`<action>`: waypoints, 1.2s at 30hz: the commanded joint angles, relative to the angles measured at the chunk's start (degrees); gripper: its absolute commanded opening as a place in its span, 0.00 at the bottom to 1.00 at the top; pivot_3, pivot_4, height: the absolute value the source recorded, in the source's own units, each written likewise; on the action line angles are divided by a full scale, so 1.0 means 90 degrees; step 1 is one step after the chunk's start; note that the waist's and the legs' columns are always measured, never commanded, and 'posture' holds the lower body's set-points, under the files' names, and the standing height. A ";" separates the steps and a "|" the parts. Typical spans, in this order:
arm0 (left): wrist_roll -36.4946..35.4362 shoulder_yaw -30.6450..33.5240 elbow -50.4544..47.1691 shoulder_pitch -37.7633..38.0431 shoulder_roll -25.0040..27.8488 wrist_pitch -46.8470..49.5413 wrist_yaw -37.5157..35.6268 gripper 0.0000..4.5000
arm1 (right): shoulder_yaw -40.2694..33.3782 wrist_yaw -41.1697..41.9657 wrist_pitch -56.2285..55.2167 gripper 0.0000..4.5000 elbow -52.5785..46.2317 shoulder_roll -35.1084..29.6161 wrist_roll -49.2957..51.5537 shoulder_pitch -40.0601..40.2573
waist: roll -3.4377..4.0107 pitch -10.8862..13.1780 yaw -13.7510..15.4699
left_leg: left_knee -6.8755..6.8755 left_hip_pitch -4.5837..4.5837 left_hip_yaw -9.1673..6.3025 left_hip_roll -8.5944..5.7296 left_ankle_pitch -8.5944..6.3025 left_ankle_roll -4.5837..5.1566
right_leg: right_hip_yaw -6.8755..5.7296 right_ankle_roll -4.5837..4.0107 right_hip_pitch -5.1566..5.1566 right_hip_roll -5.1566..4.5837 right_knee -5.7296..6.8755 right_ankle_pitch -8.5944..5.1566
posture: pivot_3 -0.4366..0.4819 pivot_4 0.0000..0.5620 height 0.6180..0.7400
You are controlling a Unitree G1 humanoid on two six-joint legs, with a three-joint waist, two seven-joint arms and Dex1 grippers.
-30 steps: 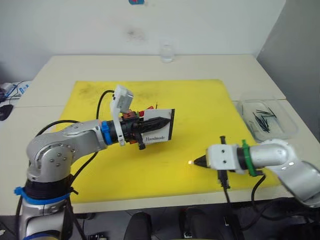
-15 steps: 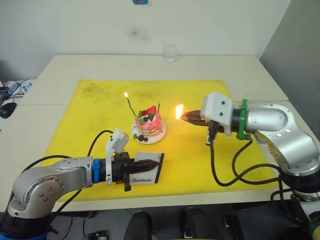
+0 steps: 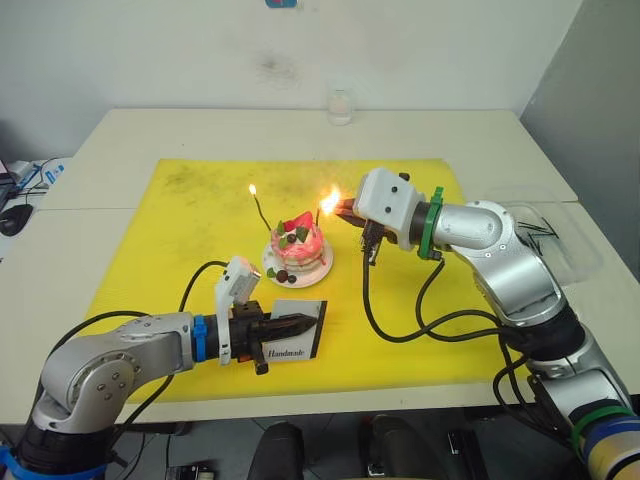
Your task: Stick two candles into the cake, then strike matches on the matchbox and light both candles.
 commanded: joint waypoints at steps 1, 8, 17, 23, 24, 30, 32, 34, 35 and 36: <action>0.0033 -0.0008 -0.0040 -0.0137 -0.0051 -0.0136 -0.0094 0.00 | -0.0017 -0.0039 -0.0212 0.01 -0.0078 0.0109 -0.0113 -0.0115 | 0.0000 0.0000 -0.0001 | 0.0000 0.0000 0.0000 0.0000 0.0000 0.0000 | 0.0000 0.0000 0.0000 0.0000 0.0000 0.0000 | 0.48 0.27 1.00; 0.0120 -0.0124 0.0007 -0.0242 -0.0117 -0.0166 -0.0139 0.00 | 0.0064 -0.0053 -0.0416 0.01 0.0150 0.0261 -0.0336 -0.0089 | 0.0000 0.0000 -0.0002 | 0.0000 0.0000 0.0000 0.0000 0.0000 0.0000 | 0.0000 0.0000 0.0000 0.0002 0.0001 0.0000 | 0.48 0.27 1.00; 0.0171 -0.0177 0.0016 -0.0269 -0.0149 -0.0192 -0.0193 0.00 | 0.0041 0.0035 -0.0476 0.01 0.0215 0.0292 -0.0470 -0.0084 | 0.0000 0.0000 -0.0003 | 0.0000 0.0000 0.0000 0.0000 0.0000 0.0000 | 0.0000 0.0000 0.0000 0.0002 0.0002 0.0000 | 0.48 0.27 1.00; 0.0203 -0.0179 0.0012 -0.0267 -0.0187 -0.0186 -0.0196 0.00 | -0.0023 0.0140 -0.0363 0.01 0.0098 0.0238 -0.0473 -0.0024 | 0.0000 0.0000 -0.0003 | 0.0000 0.0000 0.0000 0.0000 0.0000 0.0000 | 0.0000 0.0000 0.0000 0.0003 0.0001 0.0000 | 0.48 0.27 1.00; 0.0210 -0.0181 0.0017 -0.0273 -0.0193 -0.0185 -0.0199 0.00 | -0.0027 0.0145 -0.0354 0.01 0.0093 0.0235 -0.0472 -0.0021 | 0.0000 0.0000 -0.0003 | 0.0000 0.0000 0.0000 0.0000 0.0000 0.0000 | 0.0000 0.0000 0.0000 0.0003 0.0001 0.0000 | 0.48 0.27 1.00; 0.0240 -0.0201 0.0037 -0.0301 -0.0227 -0.0182 -0.0216 0.00 | -0.0040 0.0170 -0.0309 0.01 0.0072 0.0225 -0.0462 -0.0013 | 0.0000 0.0000 -0.0003 | 0.0000 0.0000 0.0000 0.0000 0.0000 0.0000 | -0.0001 0.0000 0.0000 0.0003 0.0002 0.0000 | 0.48 0.27 1.00; 0.0247 -0.0212 0.0042 -0.0308 -0.0236 -0.0183 -0.0218 0.00 | -0.0040 0.0180 -0.0298 0.01 0.0063 0.0224 -0.0459 -0.0011 | 0.0000 0.0000 -0.0003 | 0.0000 0.0000 0.0000 0.0000 0.0000 0.0000 | -0.0001 0.0000 0.0000 0.0003 0.0001 0.0000 | 0.48 0.27 1.00; 0.0252 -0.0224 0.0047 -0.0315 -0.0243 -0.0188 -0.0218 0.00 | -0.0042 0.0190 -0.0285 0.01 0.0047 0.0226 -0.0455 -0.0008 | 0.0000 0.0000 -0.0003 | 0.0000 0.0000 0.0000 0.0000 0.0000 0.0000 | 0.0000 0.0000 0.0000 0.0003 0.0001 0.0000 | 0.48 0.27 1.00; 0.0254 -0.0228 0.0049 -0.0319 -0.0246 -0.0189 -0.0219 0.00 | -0.0043 0.0197 -0.0277 0.01 0.0039 0.0229 -0.0454 -0.0006 | 0.0000 0.0000 -0.0003 | 0.0000 0.0000 0.0000 0.0000 0.0000 0.0000 | -0.0001 0.0000 0.0000 0.0003 0.0001 0.0000 | 0.48 0.27 1.00; 0.0256 -0.0233 0.0053 -0.0325 -0.0249 -0.0189 -0.0221 0.00 | -0.0044 0.0204 -0.0271 0.01 0.0032 0.0231 -0.0455 -0.0005 | 0.0000 0.0000 -0.0003 | 0.0000 0.0000 -0.0001 0.0000 0.0000 0.0000 | -0.0001 0.0000 0.0000 0.0003 0.0001 0.0000 | 0.48 0.27 1.00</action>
